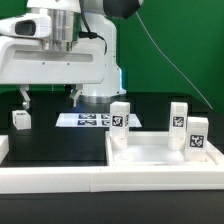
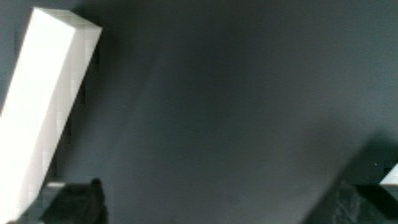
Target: Assemble square table
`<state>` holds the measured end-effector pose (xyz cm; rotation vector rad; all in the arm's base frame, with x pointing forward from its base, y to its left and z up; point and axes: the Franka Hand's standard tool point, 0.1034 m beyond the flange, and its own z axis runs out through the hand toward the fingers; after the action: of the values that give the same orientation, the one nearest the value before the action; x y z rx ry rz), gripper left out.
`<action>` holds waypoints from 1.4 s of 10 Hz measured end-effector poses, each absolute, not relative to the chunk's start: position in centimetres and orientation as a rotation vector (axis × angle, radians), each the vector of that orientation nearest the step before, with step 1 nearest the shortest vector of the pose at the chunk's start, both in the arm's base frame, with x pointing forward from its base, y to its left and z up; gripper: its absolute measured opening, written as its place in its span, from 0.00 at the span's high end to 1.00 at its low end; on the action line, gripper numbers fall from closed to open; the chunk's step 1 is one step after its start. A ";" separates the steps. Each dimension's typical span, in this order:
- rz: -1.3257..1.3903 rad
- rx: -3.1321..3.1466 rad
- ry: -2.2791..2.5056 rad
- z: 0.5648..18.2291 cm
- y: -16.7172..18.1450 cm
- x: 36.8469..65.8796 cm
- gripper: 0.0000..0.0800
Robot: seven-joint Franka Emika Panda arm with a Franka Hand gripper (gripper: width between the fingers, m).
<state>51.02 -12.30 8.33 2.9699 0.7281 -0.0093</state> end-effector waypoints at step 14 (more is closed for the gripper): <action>-0.102 2.962 0.787 5.9 -19.0 41.4 0.19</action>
Offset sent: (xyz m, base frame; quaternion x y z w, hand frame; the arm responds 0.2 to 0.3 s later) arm -0.0636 -0.0242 -0.0146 0.0321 0.0025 0.0212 0.9993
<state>41.37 -18.98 5.91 2.9623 0.7869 -0.1019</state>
